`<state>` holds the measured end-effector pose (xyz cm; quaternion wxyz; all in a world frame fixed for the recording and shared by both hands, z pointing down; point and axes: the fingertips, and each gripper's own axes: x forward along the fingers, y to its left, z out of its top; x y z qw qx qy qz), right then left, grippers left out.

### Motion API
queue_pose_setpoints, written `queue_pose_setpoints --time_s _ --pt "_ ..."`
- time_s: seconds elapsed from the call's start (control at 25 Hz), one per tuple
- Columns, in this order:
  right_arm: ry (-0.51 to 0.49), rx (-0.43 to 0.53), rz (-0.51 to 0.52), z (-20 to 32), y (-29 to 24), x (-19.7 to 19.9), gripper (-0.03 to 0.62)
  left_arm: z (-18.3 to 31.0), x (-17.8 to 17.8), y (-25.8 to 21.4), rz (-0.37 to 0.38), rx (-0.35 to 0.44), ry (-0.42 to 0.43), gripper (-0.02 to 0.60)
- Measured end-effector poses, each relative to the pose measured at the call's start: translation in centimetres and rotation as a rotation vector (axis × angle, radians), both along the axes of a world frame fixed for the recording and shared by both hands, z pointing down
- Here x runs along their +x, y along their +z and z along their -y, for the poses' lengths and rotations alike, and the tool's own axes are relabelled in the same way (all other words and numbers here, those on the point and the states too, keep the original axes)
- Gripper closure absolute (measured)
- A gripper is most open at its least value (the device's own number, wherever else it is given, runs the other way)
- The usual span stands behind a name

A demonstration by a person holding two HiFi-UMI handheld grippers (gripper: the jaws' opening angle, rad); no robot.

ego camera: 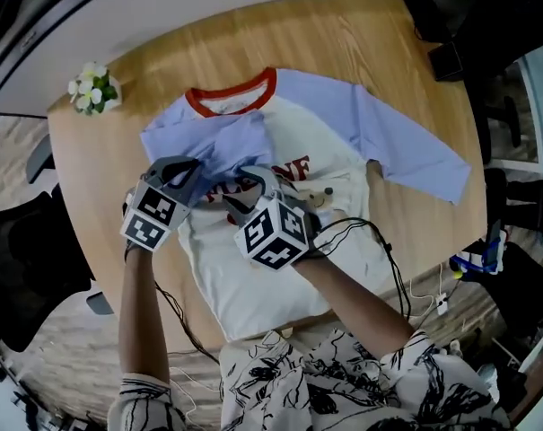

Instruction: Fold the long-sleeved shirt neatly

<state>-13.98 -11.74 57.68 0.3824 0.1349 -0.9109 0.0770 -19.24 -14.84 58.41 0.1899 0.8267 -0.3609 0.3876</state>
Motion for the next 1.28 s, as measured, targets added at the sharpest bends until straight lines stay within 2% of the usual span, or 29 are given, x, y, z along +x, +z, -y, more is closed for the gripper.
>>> queue_pose_setpoints --time_s 0.12,0.16,0.24,0.52,0.56,0.6,0.64,0.68,0.8,0.88,0.92,1.0,1.12,1.2,1.28 --pt "0.057 0.097 0.039 1.1 -1.7 -0.3 0.342 1.8 1.3 -4.8 -0.155 0.040 -0.070 0.568" --pt "0.085 0.121 0.055 1.4 -2.3 -0.3 0.342 2.2 1.7 -6.3 -0.180 0.043 -0.084 0.568" --pt "0.156 0.157 0.087 2.0 -3.4 -0.3 0.339 2.9 2.4 -8.5 -0.198 0.033 -0.105 0.568" --pt "0.534 0.245 0.240 5.3 -8.0 0.6 0.205 4.4 7.1 -13.2 -0.331 -0.027 -0.185 0.568" --pt "0.570 0.250 0.264 5.6 -8.7 0.9 0.203 4.7 8.0 -13.6 -0.339 -0.030 -0.184 0.568" --pt "0.597 0.258 0.277 6.0 -9.2 1.5 0.211 5.0 8.8 -13.9 -0.335 -0.031 -0.175 0.568" --pt "0.619 0.271 0.276 6.3 -9.7 2.2 0.256 5.3 9.5 -14.1 -0.323 -0.029 -0.163 0.568" --pt "0.638 0.286 0.267 6.6 -9.9 3.2 0.341 5.8 10.2 -14.2 -0.311 -0.027 -0.151 0.568" --pt "0.670 0.294 0.264 7.5 -10.3 6.8 0.446 7.8 11.8 -14.8 -0.290 -0.018 -0.126 0.568" --pt "0.687 0.261 0.291 8.3 -10.5 9.3 0.540 9.3 13.1 -14.9 -0.277 -0.017 -0.112 0.568" --pt "0.695 0.231 0.311 8.9 -10.6 10.5 0.554 10.1 13.9 -14.7 -0.267 -0.019 -0.103 0.568" --pt "0.715 0.136 0.356 9.9 -10.1 12.8 0.562 11.6 15.8 -13.8 -0.233 -0.025 -0.081 0.568" --pt "0.772 -0.057 0.398 11.3 -7.6 16.0 0.562 13.5 18.8 -10.9 -0.154 -0.051 -0.025 0.566" --pt "0.813 -0.151 0.381 12.1 -5.4 18.0 0.560 14.6 20.8 -8.5 -0.086 -0.070 0.020 0.566" --pt "0.855 -0.204 0.334 13.0 -3.2 19.8 0.560 15.5 22.7 -6.2 -0.050 -0.099 0.053 0.566"
